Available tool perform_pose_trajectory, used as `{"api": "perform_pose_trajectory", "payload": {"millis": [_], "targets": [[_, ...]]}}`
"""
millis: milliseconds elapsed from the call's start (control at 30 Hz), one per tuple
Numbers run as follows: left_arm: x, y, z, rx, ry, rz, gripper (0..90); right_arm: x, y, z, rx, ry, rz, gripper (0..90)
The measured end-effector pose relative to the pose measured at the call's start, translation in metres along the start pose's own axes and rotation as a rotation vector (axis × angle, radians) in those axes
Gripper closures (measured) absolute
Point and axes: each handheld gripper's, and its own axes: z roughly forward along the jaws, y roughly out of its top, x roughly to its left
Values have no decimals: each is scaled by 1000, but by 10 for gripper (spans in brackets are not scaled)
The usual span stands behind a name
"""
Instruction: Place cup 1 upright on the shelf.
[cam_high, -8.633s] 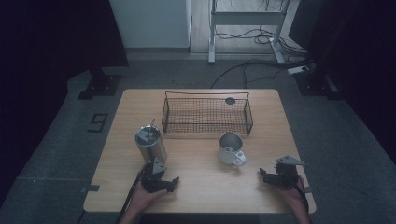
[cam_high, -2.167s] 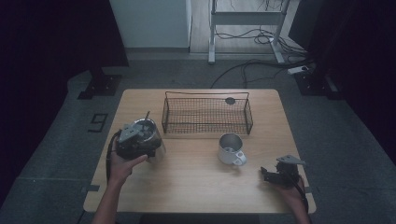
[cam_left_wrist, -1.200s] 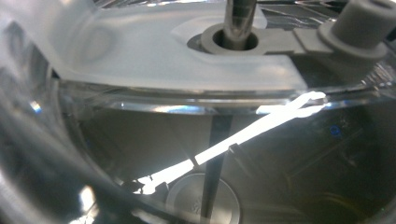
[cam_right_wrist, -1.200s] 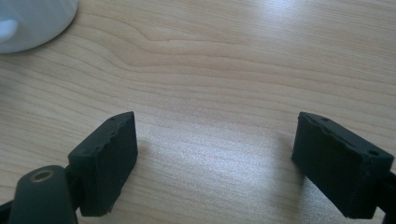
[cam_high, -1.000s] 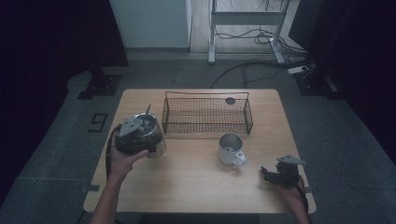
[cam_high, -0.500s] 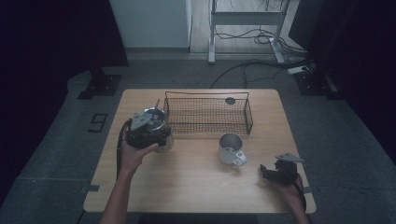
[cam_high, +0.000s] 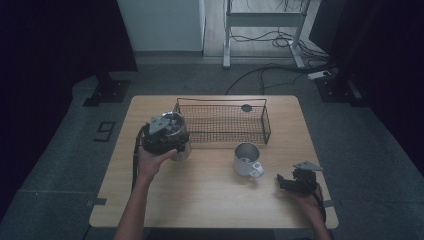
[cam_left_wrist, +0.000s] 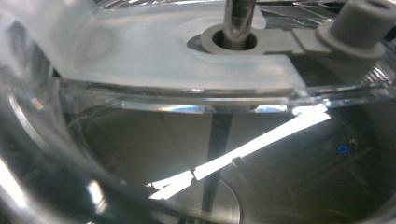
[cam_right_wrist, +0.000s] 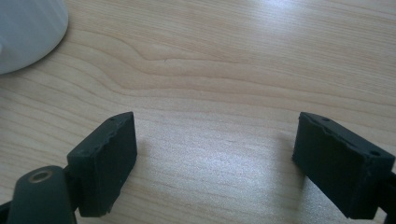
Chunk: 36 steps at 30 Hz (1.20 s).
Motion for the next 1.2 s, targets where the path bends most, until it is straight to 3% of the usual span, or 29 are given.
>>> {"api": "perform_pose_trajectory", "payload": {"millis": [333, 1200], "targets": [[1, 4, 9, 3, -24, -21, 41, 2, -1, -1, -2, -12, 10, 145], [1, 23, 19, 4, -24, 4, 41, 1, -1, -1, -4, -12, 9, 145]]}}
